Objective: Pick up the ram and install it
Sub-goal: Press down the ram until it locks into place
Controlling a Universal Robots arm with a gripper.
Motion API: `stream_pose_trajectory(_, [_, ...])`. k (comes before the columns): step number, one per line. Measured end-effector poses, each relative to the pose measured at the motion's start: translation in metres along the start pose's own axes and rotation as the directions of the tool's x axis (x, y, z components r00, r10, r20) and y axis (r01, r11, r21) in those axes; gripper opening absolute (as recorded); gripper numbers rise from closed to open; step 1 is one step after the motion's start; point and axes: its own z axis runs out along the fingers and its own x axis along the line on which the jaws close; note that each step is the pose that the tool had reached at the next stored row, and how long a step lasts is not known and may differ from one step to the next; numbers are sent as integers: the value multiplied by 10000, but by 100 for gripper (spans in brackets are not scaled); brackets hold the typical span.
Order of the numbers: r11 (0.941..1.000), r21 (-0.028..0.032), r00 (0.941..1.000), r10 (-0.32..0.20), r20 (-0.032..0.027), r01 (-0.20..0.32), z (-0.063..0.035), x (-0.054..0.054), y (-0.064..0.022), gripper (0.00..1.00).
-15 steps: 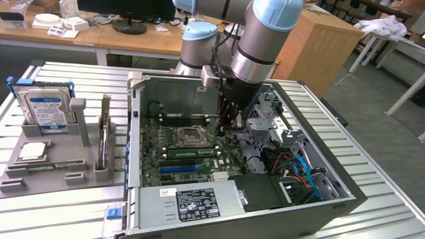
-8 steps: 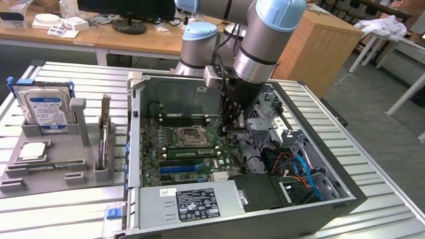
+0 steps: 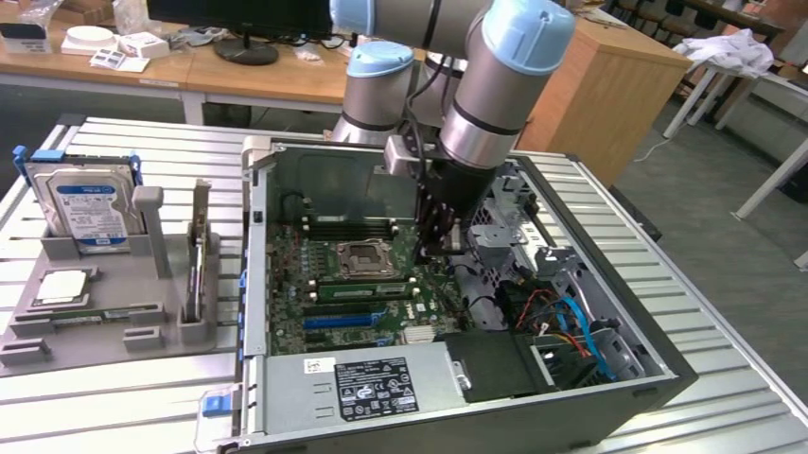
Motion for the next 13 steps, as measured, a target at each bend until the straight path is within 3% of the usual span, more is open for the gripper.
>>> stream_pose_trajectory(10, [10000, 0, 10000, 0, -1, 0, 180, 7, -11, 11])
stream_pose_trajectory(13, [10000, 0, 10000, 1, -1, -1, 196, 7, -12, 11])
